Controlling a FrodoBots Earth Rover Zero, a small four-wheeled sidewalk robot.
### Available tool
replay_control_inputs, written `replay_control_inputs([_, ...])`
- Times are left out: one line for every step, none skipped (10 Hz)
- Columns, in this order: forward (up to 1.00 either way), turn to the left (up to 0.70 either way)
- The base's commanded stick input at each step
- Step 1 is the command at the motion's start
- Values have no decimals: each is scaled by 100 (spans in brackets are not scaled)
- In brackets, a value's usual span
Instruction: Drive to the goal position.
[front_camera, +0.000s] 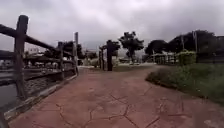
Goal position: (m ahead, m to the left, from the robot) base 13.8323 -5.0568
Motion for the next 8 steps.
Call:
replay_control_inputs([87, 0])
replay_control_inputs([85, 0])
replay_control_inputs([85, 0])
replay_control_inputs([85, 0])
replay_control_inputs([85, 0])
replay_control_inputs([85, 0])
replay_control_inputs([85, 0])
replay_control_inputs([85, 0])
